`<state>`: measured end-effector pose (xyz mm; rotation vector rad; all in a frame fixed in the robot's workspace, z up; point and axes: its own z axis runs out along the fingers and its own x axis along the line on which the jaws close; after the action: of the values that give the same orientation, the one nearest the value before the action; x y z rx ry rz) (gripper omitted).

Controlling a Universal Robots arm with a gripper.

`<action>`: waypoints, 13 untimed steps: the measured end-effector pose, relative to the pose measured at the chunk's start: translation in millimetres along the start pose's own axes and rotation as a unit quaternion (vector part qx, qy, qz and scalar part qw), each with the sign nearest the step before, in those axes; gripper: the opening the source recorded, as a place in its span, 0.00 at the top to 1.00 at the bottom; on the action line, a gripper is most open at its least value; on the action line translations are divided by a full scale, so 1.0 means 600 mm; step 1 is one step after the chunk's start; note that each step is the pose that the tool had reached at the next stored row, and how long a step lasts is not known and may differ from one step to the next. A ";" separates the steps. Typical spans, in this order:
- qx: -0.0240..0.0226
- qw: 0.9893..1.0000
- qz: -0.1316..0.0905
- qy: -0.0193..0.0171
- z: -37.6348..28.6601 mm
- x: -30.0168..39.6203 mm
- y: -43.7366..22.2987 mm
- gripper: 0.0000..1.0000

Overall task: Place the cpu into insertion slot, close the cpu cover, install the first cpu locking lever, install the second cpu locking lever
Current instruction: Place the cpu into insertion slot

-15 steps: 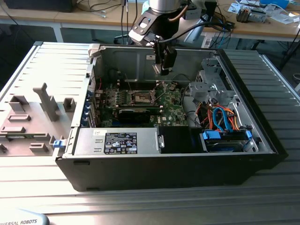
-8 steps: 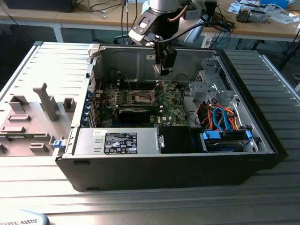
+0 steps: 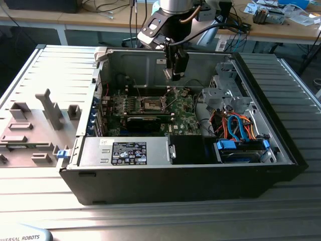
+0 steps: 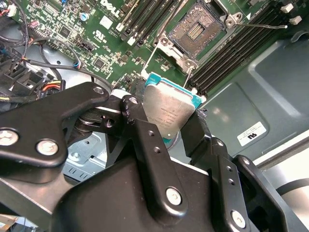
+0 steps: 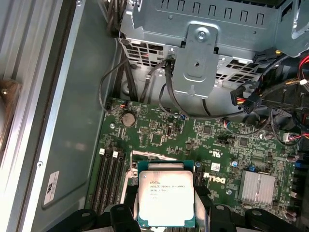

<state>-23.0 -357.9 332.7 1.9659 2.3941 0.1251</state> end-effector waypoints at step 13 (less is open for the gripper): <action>0.000 1.000 0.010 -0.001 0.000 0.000 0.000 0.46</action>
<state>-23.0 -357.9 332.7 1.9895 2.3735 0.1244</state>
